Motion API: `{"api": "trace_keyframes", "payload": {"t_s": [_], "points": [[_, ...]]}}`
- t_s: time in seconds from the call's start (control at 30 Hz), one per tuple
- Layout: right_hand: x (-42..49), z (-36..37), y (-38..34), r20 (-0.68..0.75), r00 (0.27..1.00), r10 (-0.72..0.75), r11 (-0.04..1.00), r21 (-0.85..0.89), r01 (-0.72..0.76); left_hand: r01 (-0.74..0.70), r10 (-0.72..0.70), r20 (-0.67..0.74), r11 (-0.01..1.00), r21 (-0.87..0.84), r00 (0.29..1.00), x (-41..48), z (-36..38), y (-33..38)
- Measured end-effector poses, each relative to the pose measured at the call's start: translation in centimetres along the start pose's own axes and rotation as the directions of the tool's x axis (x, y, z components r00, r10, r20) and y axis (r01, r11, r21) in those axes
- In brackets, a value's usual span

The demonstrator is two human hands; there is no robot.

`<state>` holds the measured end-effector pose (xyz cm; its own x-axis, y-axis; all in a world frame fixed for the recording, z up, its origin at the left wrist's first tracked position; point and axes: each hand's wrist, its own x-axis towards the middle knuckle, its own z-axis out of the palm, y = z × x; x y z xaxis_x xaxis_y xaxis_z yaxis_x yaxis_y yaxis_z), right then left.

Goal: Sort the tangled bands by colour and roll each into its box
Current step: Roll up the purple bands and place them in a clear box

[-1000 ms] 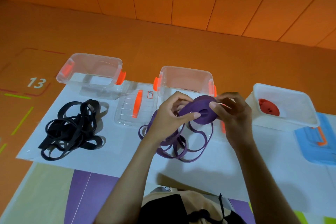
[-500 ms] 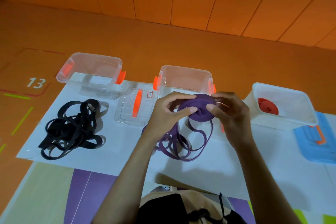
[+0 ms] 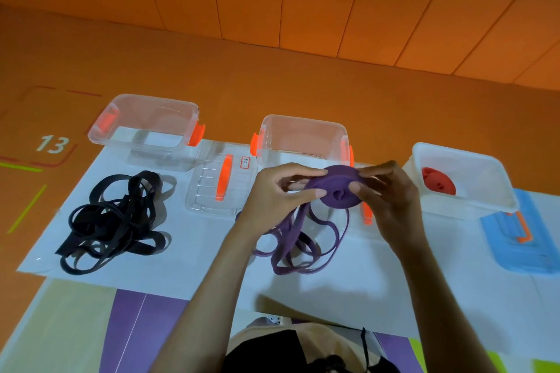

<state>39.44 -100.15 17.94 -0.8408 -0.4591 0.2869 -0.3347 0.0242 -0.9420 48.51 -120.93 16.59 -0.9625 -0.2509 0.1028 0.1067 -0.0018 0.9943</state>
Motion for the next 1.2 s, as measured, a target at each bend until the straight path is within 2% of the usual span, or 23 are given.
{"api": "trace_keyframes", "payload": {"t_s": [0.13,0.3,0.4,0.53,0.6,0.7,0.77,0.83,0.9,1.03,1.13,1.2], "points": [[-0.1,-0.3,-0.4,0.116,0.992,0.050,0.998,0.022,-0.053,-0.030,0.030,-0.043,1.000,-0.001,0.999,0.5,0.2,0.2],[0.3,0.0,-1.0,-0.008,0.999,0.034,0.999,-0.007,-0.034,-0.037,0.037,-0.018,0.999,-0.030,0.999,0.1,1.1,-0.1],[0.0,0.1,-1.0,-0.053,0.997,0.047,0.998,0.039,-0.045,0.000,0.001,0.024,0.998,-0.069,1.000,-0.2,0.9,-0.2],[-0.4,-0.6,-0.8,0.175,0.977,0.125,0.989,0.055,-0.137,0.038,-0.034,0.069,0.998,-0.053,0.997,-0.6,0.0,-0.5],[-0.2,-0.6,-1.0,0.188,0.970,0.157,0.986,0.027,-0.165,0.015,-0.013,0.042,0.999,-0.049,0.999,-0.8,0.4,-0.3],[0.2,-0.1,-1.2,0.086,0.992,0.095,0.995,-0.032,-0.093,-0.029,0.024,-0.049,0.996,-0.087,0.998,-1.0,1.4,-0.4],[0.2,0.3,-1.2,0.017,0.997,0.069,0.997,0.026,-0.070,-0.034,0.027,-0.071,0.995,-0.097,0.997,-1.0,1.7,-0.5],[0.1,0.4,-1.1,-0.029,0.997,0.069,0.993,0.095,-0.066,-0.005,0.003,-0.033,0.998,-0.067,0.999,-1.0,1.4,-0.4],[-0.2,0.2,-0.9,0.005,0.997,0.077,0.992,0.101,-0.077,0.013,-0.013,0.012,0.999,-0.042,1.000,-1.1,0.9,-0.3],[-0.3,-0.7,-0.8,0.220,0.968,0.120,0.991,0.028,-0.129,-0.018,0.018,0.003,1.000,0.011,1.000,-0.7,0.7,-0.1],[0.2,-0.9,-1.4,0.162,0.985,0.053,0.999,-0.020,-0.051,-0.046,0.046,-0.029,0.999,-0.009,0.999,-0.8,1.4,0.3],[0.2,-0.8,-1.7,0.100,0.995,-0.004,1.000,-0.013,0.005,-0.054,0.054,0.003,0.998,-0.021,0.999,-0.9,1.4,0.5]]}}
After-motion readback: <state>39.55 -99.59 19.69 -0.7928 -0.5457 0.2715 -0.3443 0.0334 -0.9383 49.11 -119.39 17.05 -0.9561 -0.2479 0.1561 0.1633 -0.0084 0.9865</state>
